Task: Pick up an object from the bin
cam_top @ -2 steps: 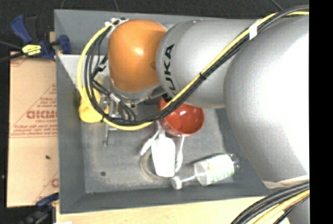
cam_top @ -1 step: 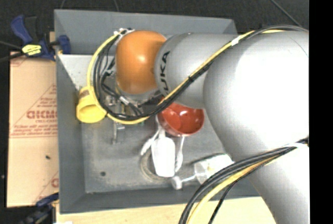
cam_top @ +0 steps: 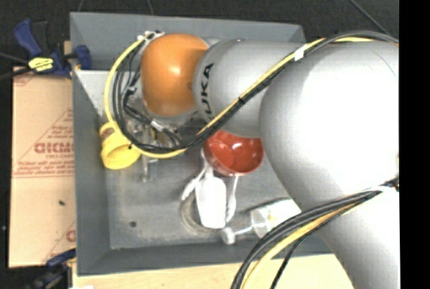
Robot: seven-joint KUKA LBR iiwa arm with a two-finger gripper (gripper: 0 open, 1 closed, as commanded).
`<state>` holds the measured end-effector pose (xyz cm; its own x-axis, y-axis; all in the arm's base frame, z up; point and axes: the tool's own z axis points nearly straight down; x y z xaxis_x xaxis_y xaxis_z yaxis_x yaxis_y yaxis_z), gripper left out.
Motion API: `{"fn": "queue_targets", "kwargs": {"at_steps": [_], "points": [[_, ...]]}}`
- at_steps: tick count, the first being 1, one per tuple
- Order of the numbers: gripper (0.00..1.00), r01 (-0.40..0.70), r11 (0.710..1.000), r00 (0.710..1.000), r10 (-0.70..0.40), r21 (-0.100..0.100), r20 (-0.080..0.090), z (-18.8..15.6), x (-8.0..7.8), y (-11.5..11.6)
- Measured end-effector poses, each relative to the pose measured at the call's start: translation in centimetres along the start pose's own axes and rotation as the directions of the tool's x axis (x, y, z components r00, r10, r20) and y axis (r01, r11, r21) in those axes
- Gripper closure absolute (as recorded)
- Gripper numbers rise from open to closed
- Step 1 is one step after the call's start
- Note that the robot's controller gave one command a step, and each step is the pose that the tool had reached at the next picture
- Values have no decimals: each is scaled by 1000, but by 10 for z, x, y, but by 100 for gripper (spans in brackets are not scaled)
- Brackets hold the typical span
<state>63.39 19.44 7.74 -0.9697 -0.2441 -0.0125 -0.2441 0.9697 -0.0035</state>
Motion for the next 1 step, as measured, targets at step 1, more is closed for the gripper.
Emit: {"fn": "queue_targets", "kwargs": {"at_steps": [1], "points": [[0, -261, 965, 965, 262, 8, -7, 5, -13, 32]]}}
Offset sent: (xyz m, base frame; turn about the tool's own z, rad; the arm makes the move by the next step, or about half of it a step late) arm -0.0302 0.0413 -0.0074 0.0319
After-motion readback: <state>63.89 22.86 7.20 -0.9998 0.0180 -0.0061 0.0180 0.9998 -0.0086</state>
